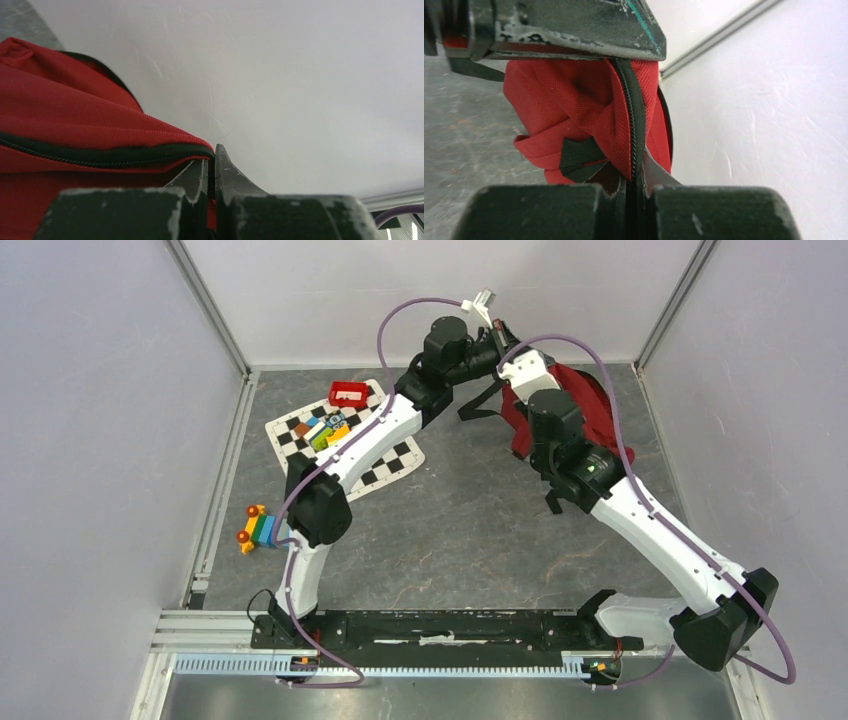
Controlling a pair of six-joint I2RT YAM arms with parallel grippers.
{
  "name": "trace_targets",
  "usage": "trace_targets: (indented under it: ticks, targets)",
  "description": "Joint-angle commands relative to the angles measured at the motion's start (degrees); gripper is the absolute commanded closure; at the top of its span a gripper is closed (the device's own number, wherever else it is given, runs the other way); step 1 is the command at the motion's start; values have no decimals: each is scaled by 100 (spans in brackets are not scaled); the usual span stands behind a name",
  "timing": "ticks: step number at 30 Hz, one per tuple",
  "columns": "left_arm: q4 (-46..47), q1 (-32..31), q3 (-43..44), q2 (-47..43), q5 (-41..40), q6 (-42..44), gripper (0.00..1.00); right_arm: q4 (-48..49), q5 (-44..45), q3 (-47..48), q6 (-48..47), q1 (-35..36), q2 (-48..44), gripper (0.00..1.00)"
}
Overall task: Pack the student bag
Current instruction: Adjust the student bag at the center of the board.
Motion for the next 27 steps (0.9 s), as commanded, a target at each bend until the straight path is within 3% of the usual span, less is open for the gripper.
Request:
trace_targets:
  ticks: [1, 6, 9, 16, 21, 27]
  targets:
    - [690, 233, -959, -1232, -278, 696, 98, 203, -912, 592, 630, 72, -106, 100]
    - [730, 716, -2293, -2101, -407, 787, 98, 87, -1670, 512, 1535, 287, -74, 100]
    - [707, 977, -2809, -2601, -311, 812, 98, -16, -1692, 717, 1862, 666, 86, 100]
    - [-258, 1253, -3135, -3357, 419, 925, 98, -17, -2578, 1169, 2887, 1128, 403, 100]
    - [-467, 1270, -3335, -3578, 447, 1041, 98, -32, -2184, 1376, 2719, 1331, 605, 100]
    - [-248, 1305, -3538, -2986, 450, 1200, 98, 131, -1749, 879, 1940, 1305, 794, 100]
